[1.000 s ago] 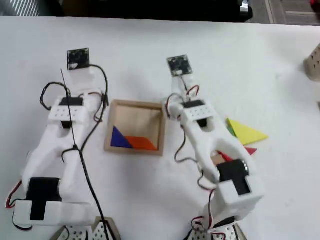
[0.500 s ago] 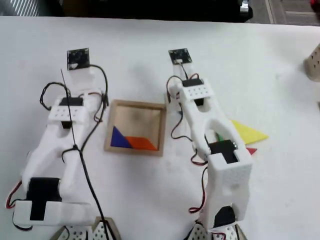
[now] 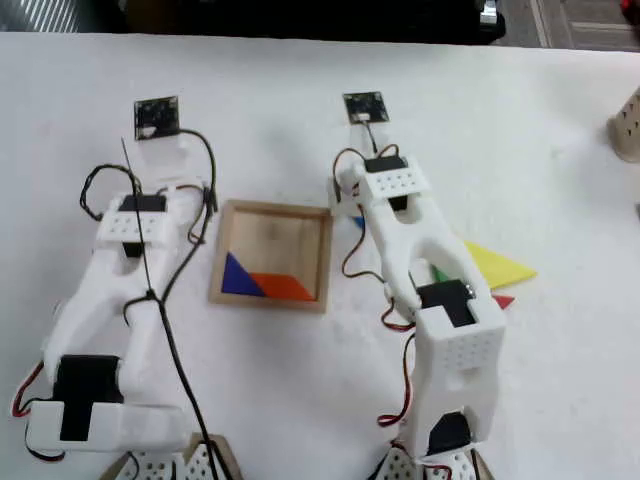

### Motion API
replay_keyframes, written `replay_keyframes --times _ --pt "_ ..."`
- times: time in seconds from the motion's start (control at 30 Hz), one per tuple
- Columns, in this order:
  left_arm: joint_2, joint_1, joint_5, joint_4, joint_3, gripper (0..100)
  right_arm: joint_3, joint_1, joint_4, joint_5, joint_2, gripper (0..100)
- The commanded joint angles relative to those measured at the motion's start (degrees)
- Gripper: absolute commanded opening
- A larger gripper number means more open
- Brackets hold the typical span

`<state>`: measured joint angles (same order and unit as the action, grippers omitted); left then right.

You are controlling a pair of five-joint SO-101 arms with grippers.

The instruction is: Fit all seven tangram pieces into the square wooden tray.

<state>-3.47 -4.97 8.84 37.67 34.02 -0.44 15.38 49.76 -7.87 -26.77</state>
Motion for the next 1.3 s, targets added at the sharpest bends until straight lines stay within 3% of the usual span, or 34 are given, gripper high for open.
replay_keyframes --times 0.0,0.27,0.83,0.93,1.27 --pt "-0.4 -0.1 0.7 0.0 -1.4 13 -2.7 0.5 0.6 -6.1 1.0 16.2" --pt "-0.4 -0.1 0.7 0.0 -1.4 13 -3.2 0.0 -0.9 -4.7 -1.6 16.2" --pt "-0.4 -0.5 0.7 0.4 -1.2 13 -30.2 -1.1 25.9 -4.0 -17.9 15.9" --pt "-0.4 -0.2 0.7 0.2 -1.2 13 -30.8 -1.2 27.7 0.5 -18.5 15.9" --pt "-0.4 -0.1 -2.4 0.3 -1.2 13 -30.5 -2.3 28.9 -0.1 -18.6 15.9"
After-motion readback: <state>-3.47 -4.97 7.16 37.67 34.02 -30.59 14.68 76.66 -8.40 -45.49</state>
